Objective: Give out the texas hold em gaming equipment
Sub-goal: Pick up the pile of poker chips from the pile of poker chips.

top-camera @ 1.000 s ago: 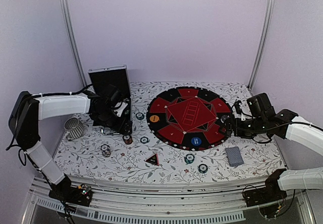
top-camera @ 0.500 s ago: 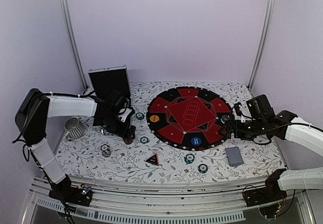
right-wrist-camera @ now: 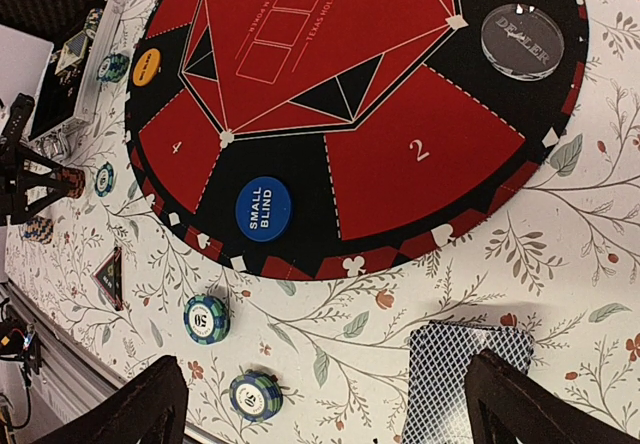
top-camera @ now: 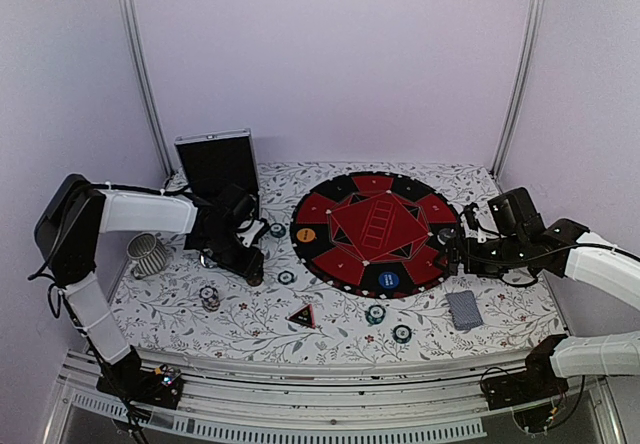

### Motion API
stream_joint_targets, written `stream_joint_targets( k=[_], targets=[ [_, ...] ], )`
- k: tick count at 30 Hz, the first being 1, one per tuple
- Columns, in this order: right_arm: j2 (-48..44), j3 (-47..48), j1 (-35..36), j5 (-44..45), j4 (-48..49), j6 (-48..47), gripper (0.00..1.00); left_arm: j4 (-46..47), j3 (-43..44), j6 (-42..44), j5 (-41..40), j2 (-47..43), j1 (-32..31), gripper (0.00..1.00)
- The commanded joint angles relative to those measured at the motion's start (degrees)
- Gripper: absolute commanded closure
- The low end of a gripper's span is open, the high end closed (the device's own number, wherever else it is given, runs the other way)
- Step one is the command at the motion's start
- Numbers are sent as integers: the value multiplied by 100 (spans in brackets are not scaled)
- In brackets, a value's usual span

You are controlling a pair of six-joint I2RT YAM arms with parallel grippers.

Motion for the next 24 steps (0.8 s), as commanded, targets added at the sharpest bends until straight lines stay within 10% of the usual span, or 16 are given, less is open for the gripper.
stream_joint_targets(
  k=[1,8,24],
  targets=[
    [-45,-13,-7,14,-5,-47,1,-48,30,65,-38,30,-82,52],
    [-54,-4,-5,19,-27,-53,1,-215,158,126,-4,-74,-121,100],
    [13,33,-1,13,-18,-24,1,-1244,1729,859,211,-109,-2102,100]
  ],
)
